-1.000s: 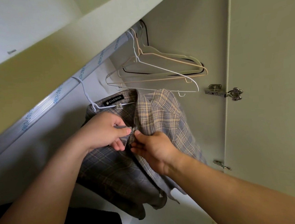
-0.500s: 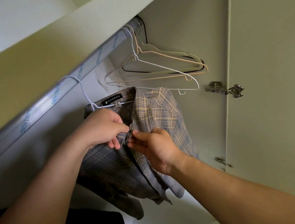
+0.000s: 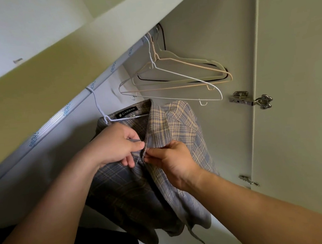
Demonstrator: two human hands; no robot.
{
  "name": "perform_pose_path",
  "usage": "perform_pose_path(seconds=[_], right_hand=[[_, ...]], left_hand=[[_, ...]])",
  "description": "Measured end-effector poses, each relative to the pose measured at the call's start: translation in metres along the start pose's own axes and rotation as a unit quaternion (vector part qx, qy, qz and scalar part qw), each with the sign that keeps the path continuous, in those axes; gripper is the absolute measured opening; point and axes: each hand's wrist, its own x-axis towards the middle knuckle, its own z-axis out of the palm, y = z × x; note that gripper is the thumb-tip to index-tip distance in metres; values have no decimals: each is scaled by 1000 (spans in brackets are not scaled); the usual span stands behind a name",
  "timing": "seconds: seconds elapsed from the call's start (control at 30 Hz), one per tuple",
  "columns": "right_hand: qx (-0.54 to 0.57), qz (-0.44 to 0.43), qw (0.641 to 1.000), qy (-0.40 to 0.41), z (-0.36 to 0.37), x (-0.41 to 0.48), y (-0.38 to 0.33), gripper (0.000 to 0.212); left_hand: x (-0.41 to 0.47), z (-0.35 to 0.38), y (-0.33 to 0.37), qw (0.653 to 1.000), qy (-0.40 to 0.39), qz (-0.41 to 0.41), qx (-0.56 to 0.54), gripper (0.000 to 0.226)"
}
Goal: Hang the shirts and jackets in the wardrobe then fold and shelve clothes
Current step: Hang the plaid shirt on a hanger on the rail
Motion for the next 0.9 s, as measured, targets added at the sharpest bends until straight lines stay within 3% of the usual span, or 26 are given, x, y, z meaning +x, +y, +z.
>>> perform_pose_path(seconds=[0.13,0.23,0.37,0.43,0.5,0.6,0.7,0.8,0.9], right_hand=[[-52,-13,999,-9,1,2,0,13],[-106,-48,993,-11,2,2,-2,9],[-215,-80,973,19,6,4,-3,19],[-239,-79,967,49,7,8,-4,27],[-226,-65,970,65,6,11,-4,20],[-212,-57,973,67,5,12,-5,5],[-210,-53,975,44,7,10,-9,9],[-221,-51,974,26,8,10,-12,16],[-223,-61,973,20,6,11,-10,10]], left_hand=[[0,0,-4,1000,-12,7,24,13],[2,2,-6,999,-14,14,35,17],[6,3,-13,998,-46,19,25,25],[5,3,-16,997,-69,34,-2,18],[2,3,-18,995,-78,59,-12,7],[-3,7,-21,996,-32,83,16,17],[-6,14,-24,992,39,108,55,21],[-8,17,-25,986,66,138,71,12],[-7,17,-25,976,85,164,112,11]])
